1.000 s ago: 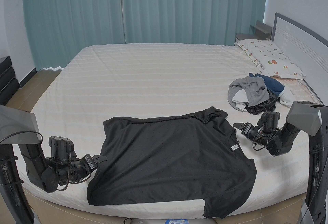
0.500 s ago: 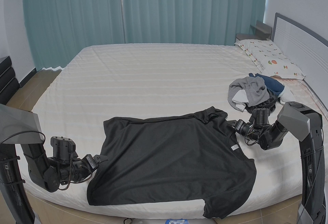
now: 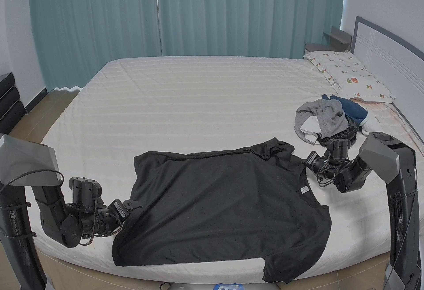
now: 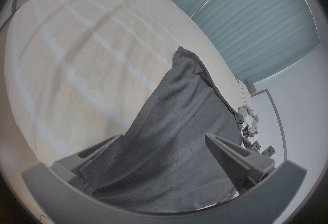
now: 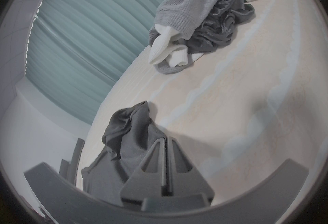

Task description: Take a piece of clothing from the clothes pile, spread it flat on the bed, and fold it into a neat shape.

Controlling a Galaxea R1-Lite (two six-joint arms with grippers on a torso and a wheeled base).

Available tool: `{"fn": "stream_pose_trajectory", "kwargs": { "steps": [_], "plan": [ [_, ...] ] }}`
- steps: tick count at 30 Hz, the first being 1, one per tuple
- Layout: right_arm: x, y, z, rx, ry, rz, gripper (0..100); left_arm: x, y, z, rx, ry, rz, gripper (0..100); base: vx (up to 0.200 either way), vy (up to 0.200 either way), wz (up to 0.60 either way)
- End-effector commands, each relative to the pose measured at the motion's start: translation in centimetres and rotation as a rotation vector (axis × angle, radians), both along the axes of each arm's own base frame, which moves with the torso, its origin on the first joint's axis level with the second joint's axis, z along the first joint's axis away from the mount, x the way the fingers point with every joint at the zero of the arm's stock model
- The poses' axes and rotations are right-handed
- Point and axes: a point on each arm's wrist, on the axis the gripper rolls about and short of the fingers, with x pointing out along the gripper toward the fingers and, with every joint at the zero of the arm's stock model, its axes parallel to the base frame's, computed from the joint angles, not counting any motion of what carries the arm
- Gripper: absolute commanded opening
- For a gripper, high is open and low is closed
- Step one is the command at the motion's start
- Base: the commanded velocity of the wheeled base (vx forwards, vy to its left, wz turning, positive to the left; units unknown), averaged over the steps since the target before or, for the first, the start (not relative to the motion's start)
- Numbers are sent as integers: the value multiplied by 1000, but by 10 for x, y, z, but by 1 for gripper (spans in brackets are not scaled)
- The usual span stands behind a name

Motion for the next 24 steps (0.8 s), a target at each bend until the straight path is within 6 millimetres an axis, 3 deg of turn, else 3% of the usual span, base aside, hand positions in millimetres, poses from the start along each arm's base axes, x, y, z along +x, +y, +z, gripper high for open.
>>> {"fn": "stream_pose_trajectory", "kwargs": {
  "steps": [1,6,14,22,24],
  "plan": [
    [4,-10,7,17,-23,-30,0,2,0,-2,-1,4,2,100,0,0,0],
    [10,-26,16,44,-64,-95,0,2,0,-3,-1,4,2,100,0,0,0],
    [10,-23,7,38,-51,-90,0,13,-1,2,4,-39,11,100,0,0,0],
    [7,-19,4,42,-32,-83,0,53,-3,20,62,-191,132,100,0,0,0],
    [6,-18,3,42,-30,-82,0,65,-4,17,72,-211,144,100,0,0,0]
  ]
}}
